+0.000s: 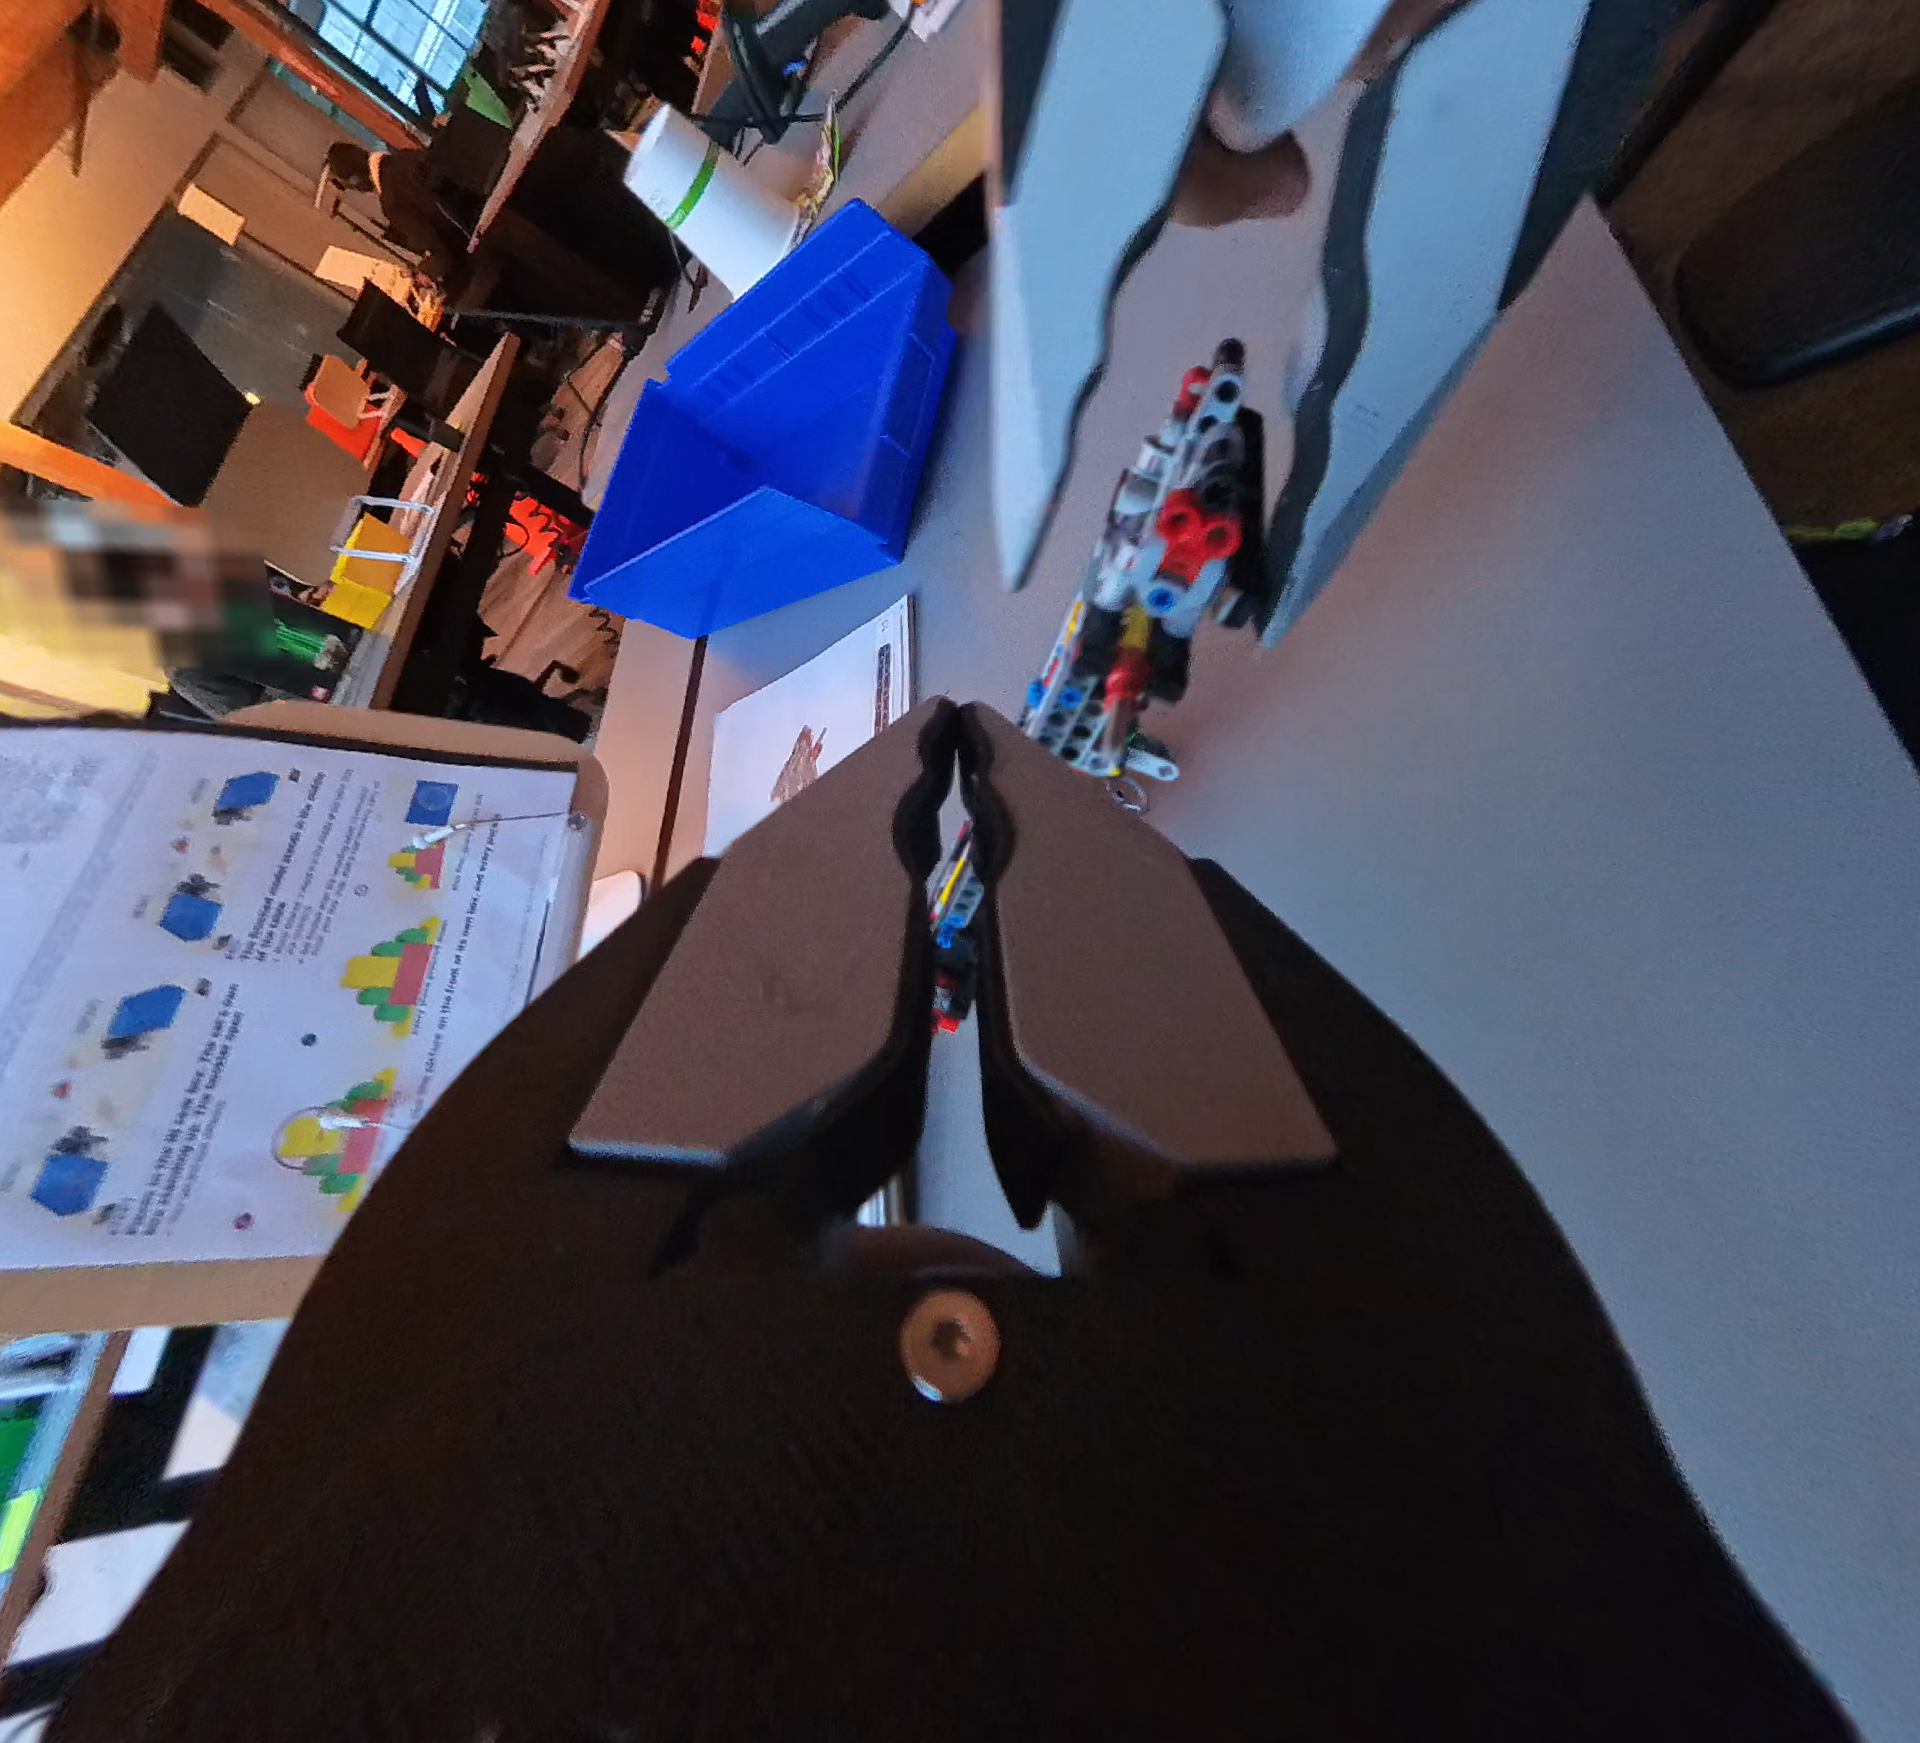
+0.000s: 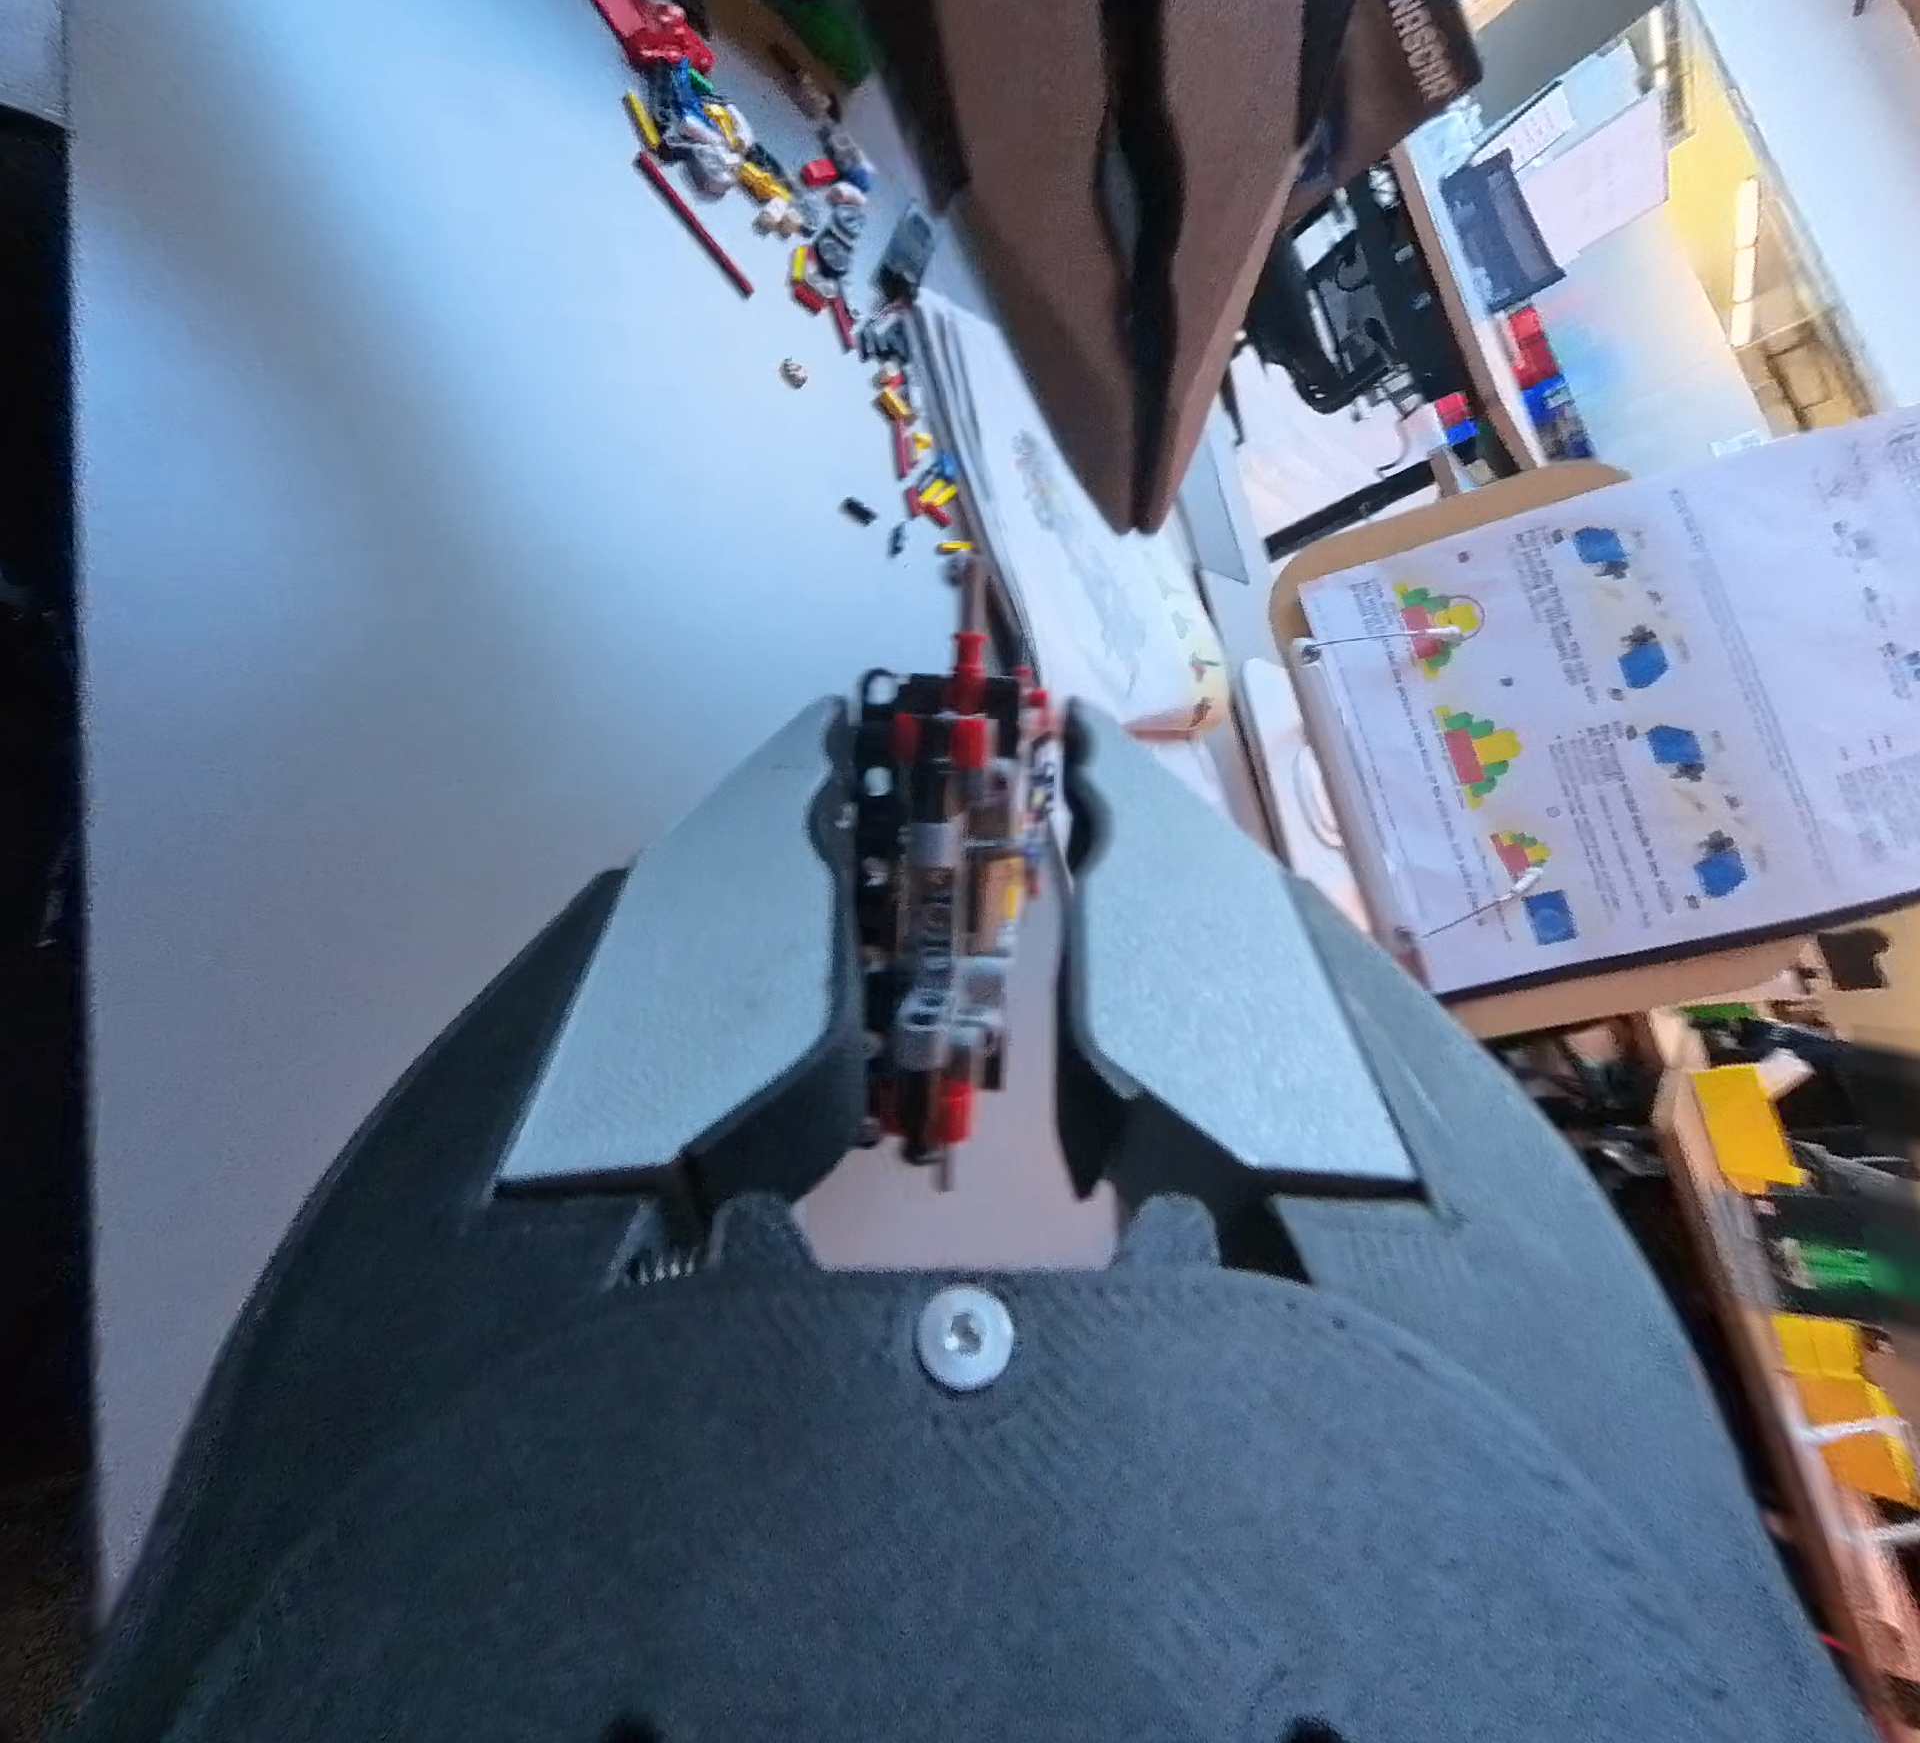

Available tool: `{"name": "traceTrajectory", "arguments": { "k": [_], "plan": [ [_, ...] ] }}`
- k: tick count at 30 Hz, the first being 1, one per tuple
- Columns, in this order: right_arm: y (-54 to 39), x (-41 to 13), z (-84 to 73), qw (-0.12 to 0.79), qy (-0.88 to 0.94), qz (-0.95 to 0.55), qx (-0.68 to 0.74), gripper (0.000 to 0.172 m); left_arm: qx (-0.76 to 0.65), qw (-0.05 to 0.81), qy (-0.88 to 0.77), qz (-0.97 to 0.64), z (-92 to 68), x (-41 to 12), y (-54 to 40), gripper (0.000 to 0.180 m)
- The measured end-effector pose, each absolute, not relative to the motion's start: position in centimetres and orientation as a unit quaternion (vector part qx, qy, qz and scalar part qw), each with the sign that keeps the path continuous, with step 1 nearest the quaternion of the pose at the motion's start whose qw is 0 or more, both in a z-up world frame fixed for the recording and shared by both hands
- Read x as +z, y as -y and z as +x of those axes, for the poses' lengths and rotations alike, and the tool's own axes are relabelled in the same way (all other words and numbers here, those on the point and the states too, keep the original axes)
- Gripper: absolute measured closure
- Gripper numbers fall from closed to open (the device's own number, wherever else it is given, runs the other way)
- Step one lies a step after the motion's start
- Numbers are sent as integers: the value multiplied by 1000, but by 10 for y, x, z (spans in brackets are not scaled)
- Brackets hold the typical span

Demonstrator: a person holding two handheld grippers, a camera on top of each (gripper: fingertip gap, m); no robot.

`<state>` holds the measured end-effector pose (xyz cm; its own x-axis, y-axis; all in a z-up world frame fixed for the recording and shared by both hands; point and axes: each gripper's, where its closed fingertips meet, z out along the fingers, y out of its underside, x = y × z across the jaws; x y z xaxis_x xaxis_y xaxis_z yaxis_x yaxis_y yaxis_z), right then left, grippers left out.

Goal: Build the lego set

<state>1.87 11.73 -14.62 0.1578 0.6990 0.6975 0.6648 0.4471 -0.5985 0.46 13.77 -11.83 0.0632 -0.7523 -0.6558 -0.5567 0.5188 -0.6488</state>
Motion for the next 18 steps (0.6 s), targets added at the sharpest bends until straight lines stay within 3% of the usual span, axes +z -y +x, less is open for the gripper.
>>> {"name": "traceTrajectory", "arguments": {
  "k": [1,7,8,9,18],
  "plan": [
    [-115,-151,22,549,646,-530,24,148,-100,543,-676,-488,3,-119,-137,180],
    [-120,-156,20,549,639,-538,-1,149,-73,515,-702,-487,2,-149,-126,180],
    [-119,-156,18,550,640,-537,0,149,-49,518,-706,-481,3,-151,-127,175],
    [-119,-155,16,549,641,-536,1,149,-27,520,-708,-476,4,-153,-129,149],
    [-120,-151,8,540,655,-529,3,148,-9,518,-721,-461,16,-154,-127,159]
  ]
}}
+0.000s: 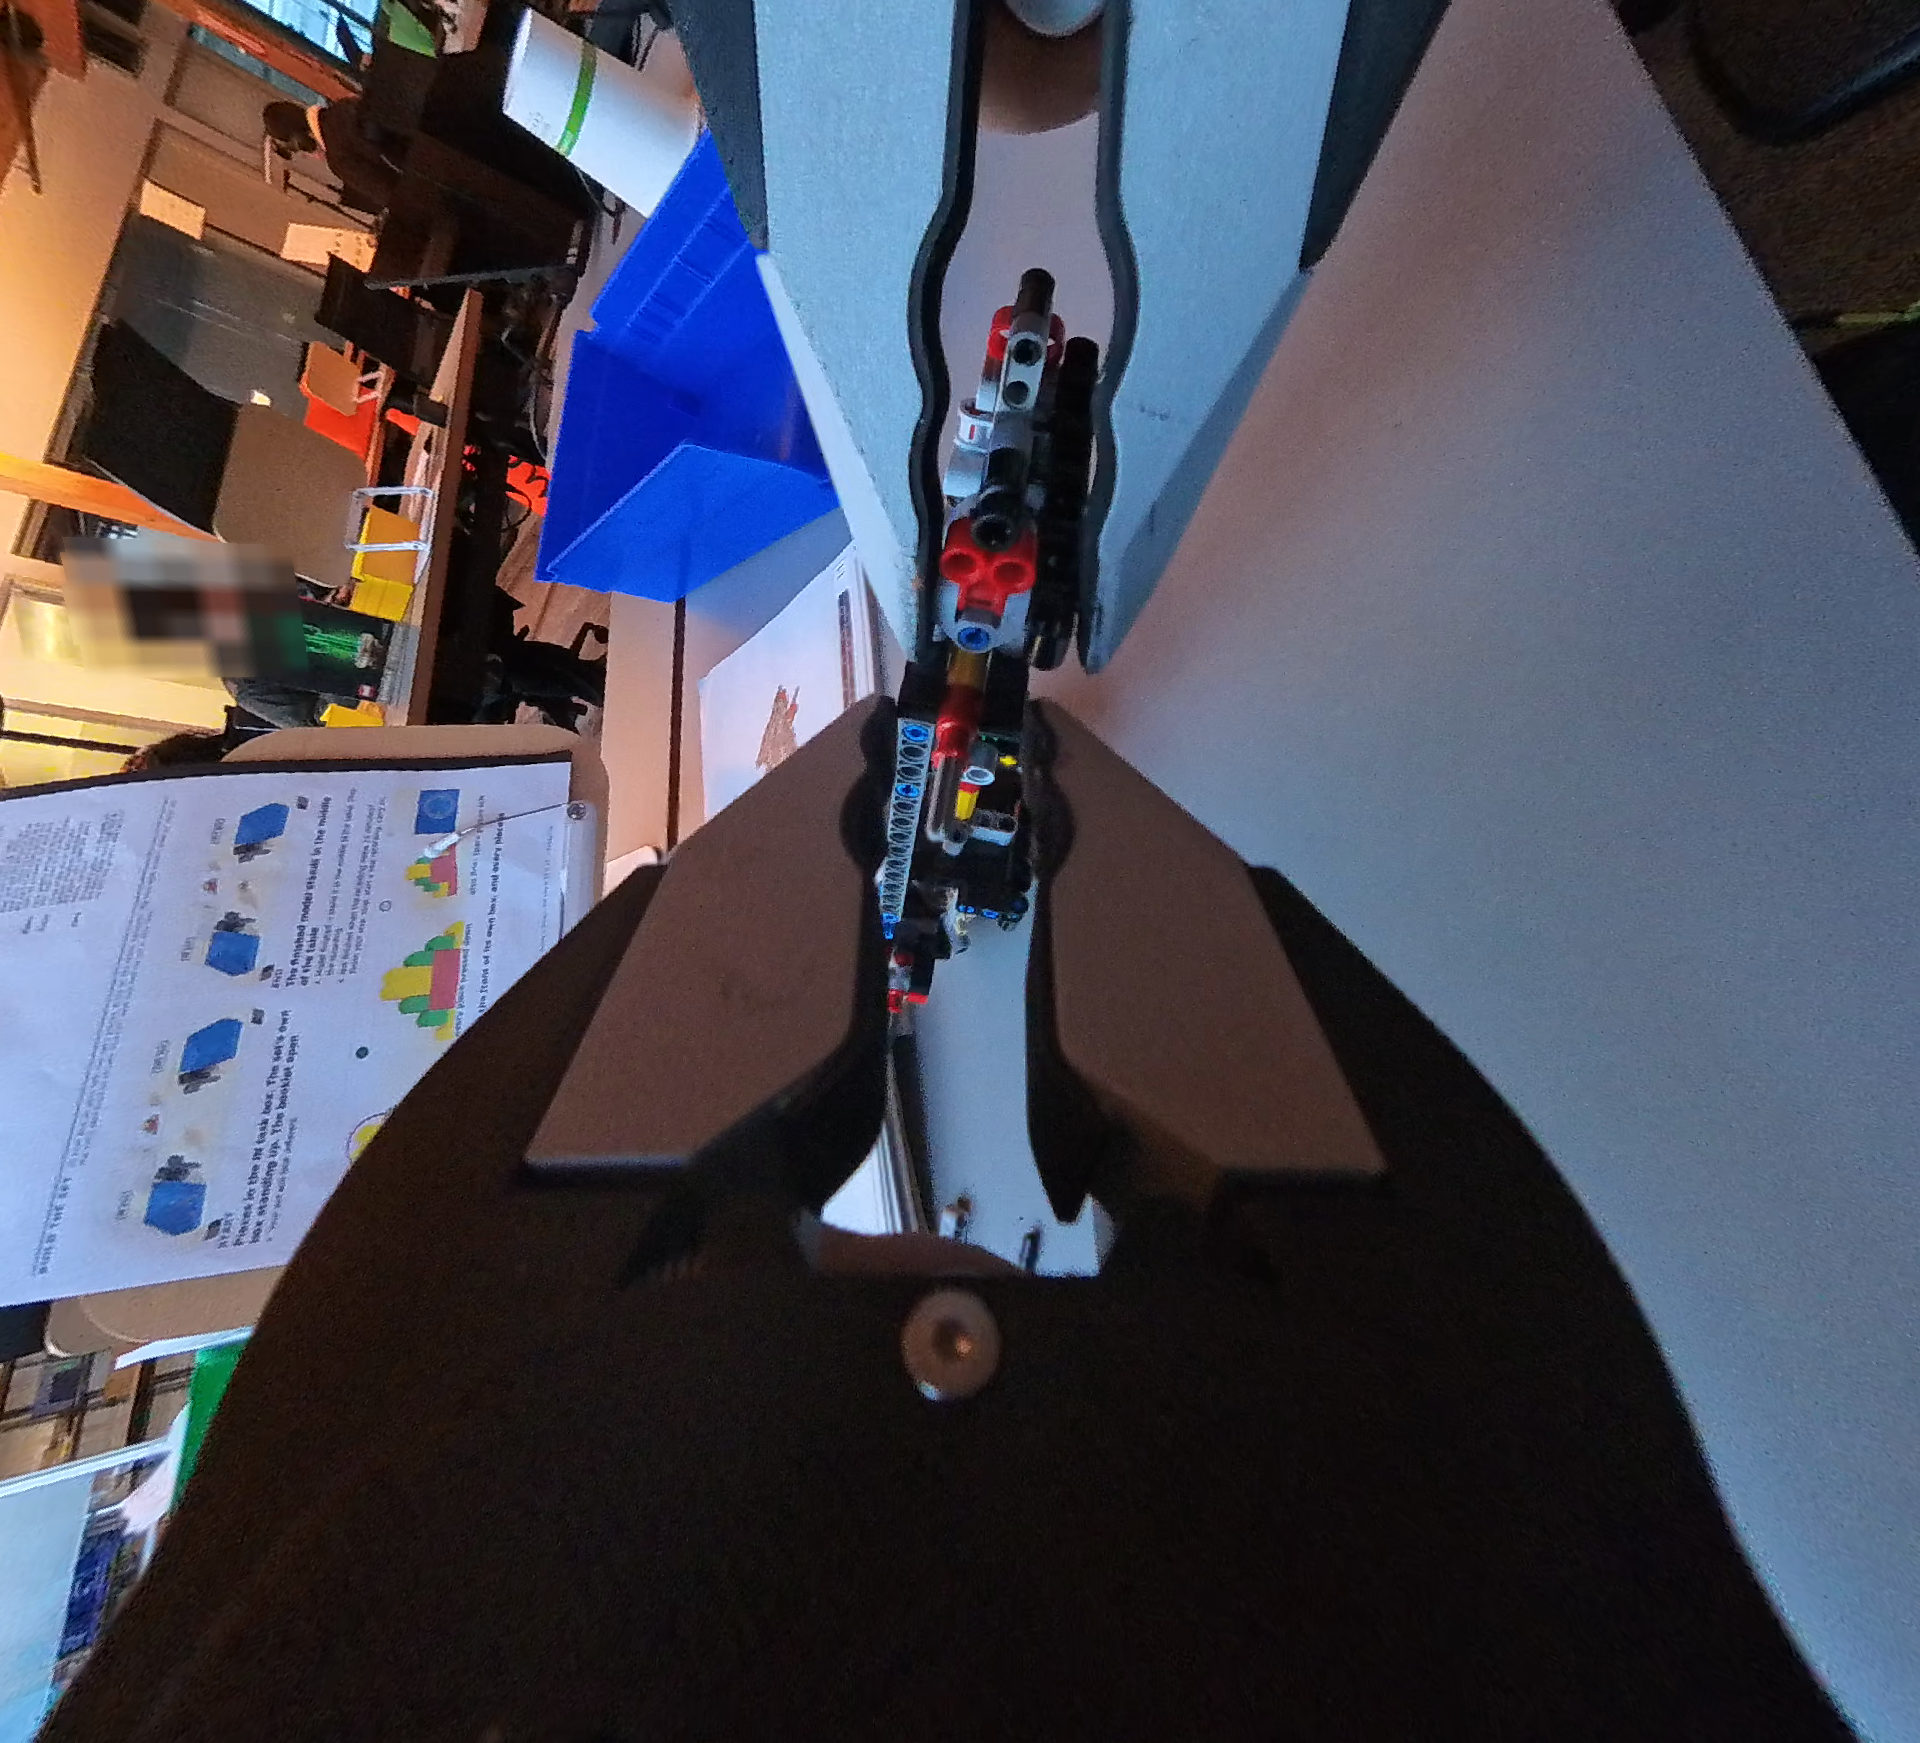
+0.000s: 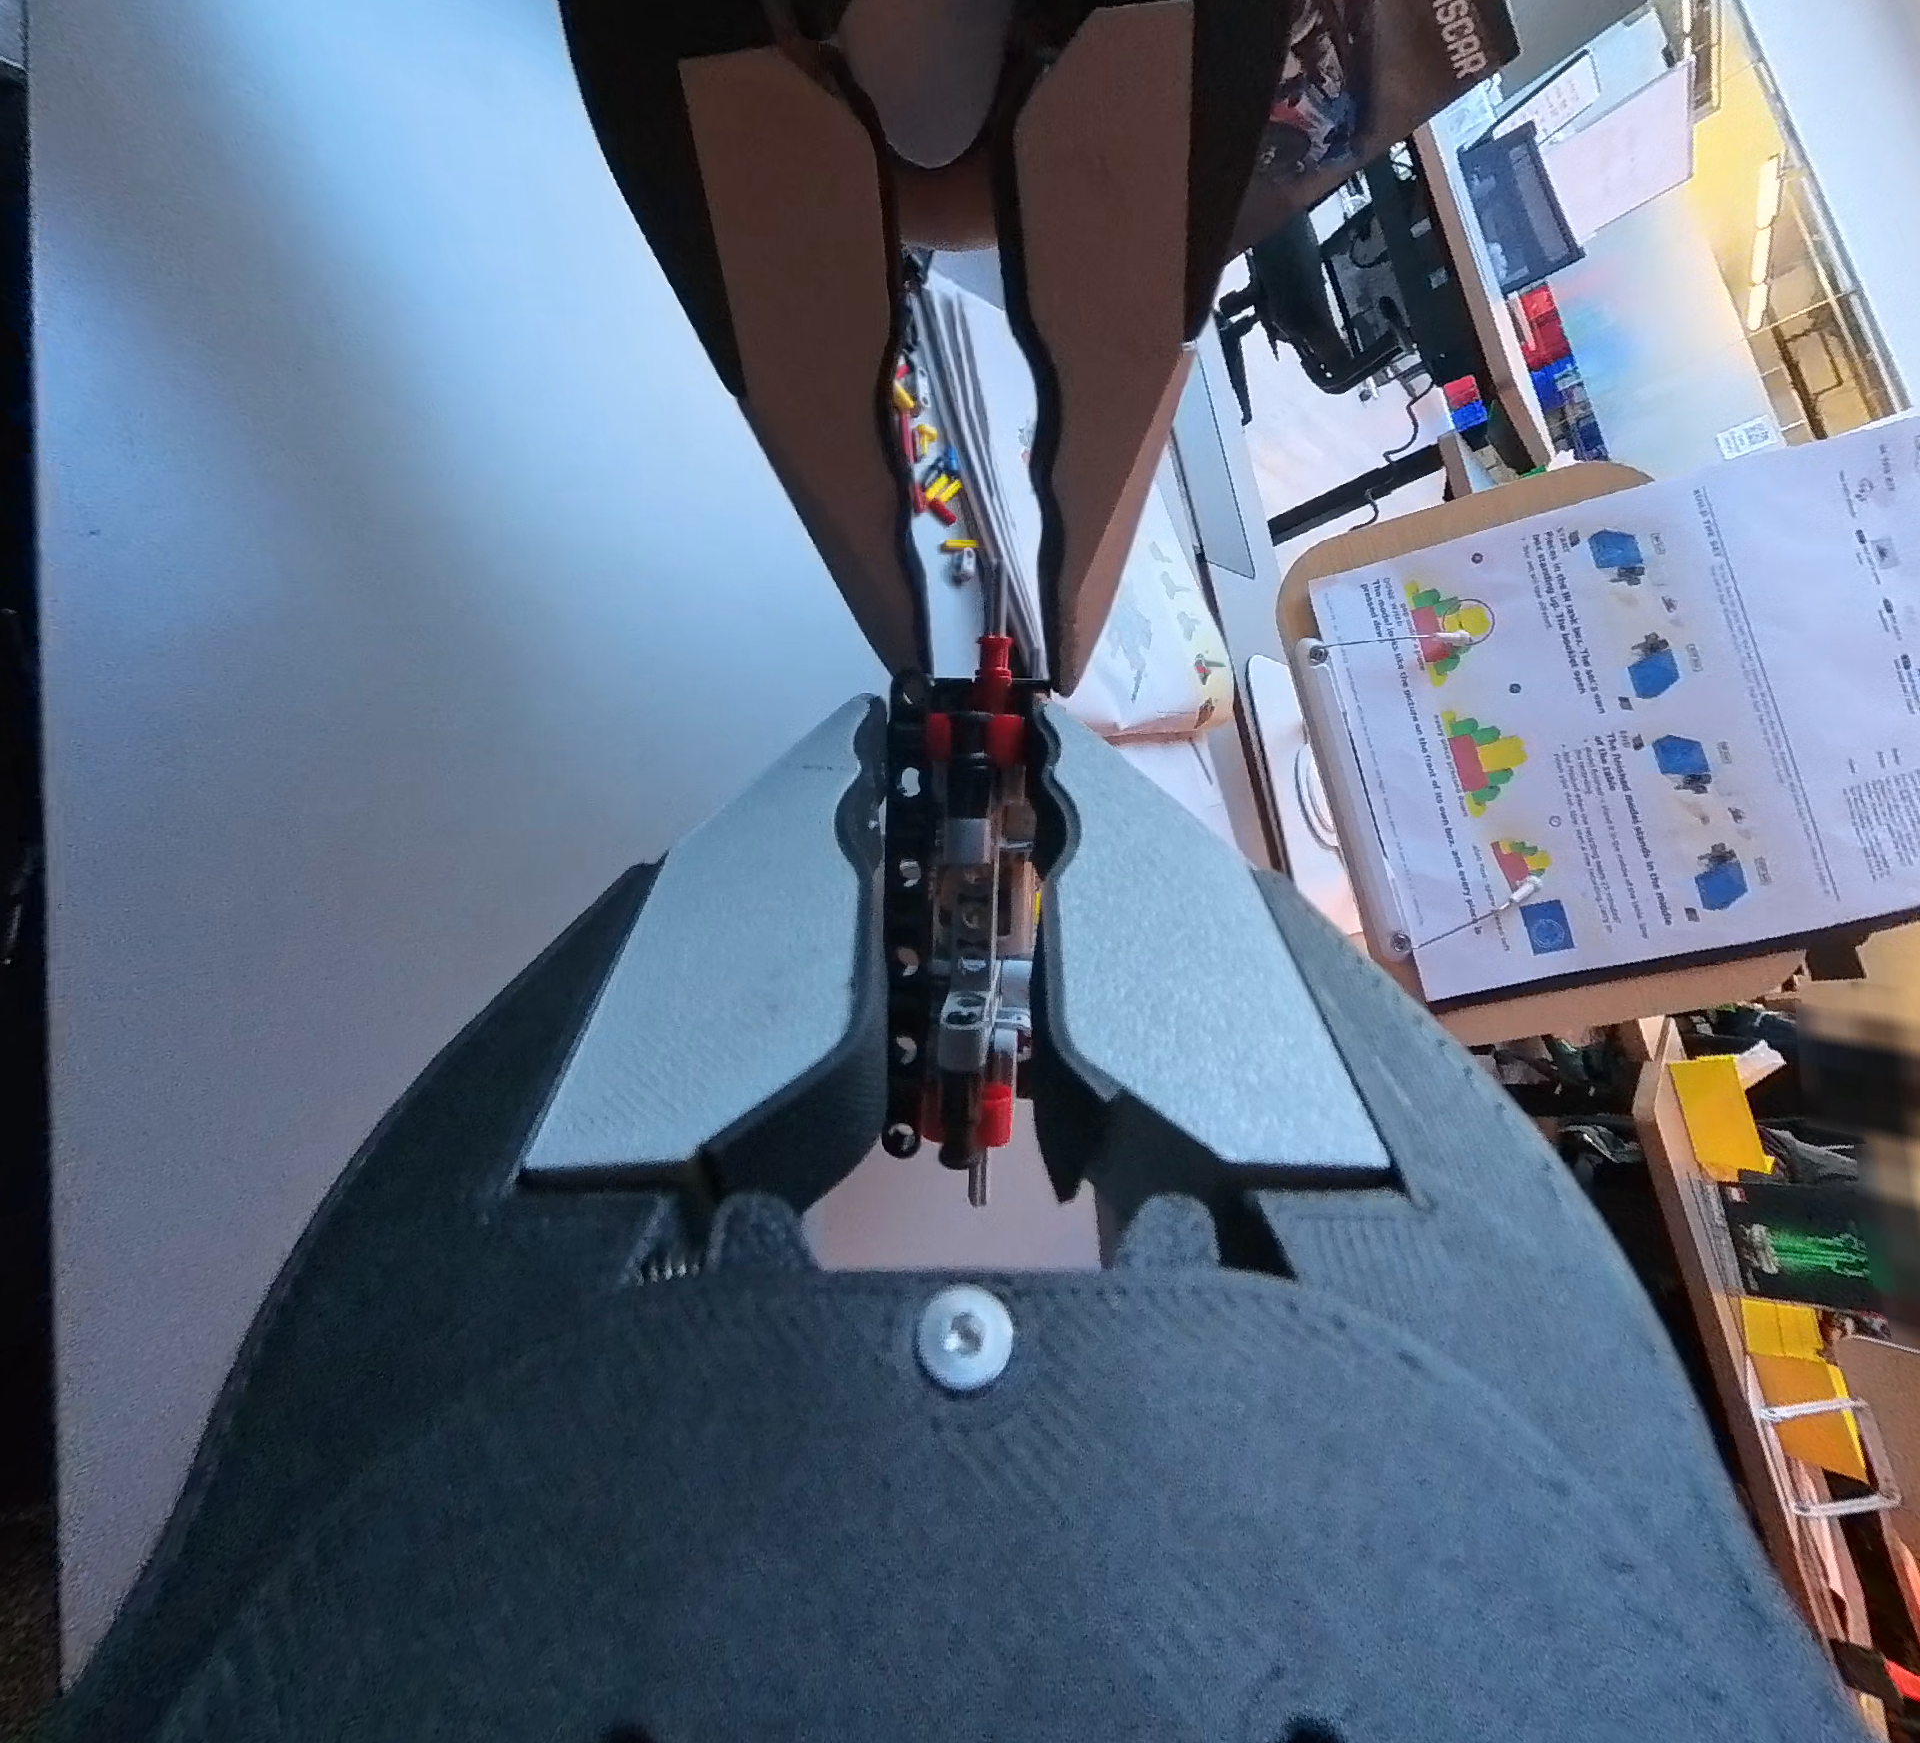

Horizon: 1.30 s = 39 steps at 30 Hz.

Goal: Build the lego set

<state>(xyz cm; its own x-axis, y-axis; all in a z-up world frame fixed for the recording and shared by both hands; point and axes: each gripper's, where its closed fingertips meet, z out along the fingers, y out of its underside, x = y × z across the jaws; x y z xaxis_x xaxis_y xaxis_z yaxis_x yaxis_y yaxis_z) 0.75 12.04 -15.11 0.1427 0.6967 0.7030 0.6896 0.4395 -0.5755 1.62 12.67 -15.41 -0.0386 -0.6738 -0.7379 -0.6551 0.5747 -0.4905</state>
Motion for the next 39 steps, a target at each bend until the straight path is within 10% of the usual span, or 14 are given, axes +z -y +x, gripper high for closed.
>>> {"name": "traceTrajectory", "arguments": {
  "k": [10,39],
  "plan": [
    [-117,-140,39,580,621,-527,12,131,-105,518,-669,-523,-8,-140,-143,159],
    [-124,-128,7,583,623,-520,-10,149,-144,550,-624,-536,-43,-136,-140,158]
  ]
}}
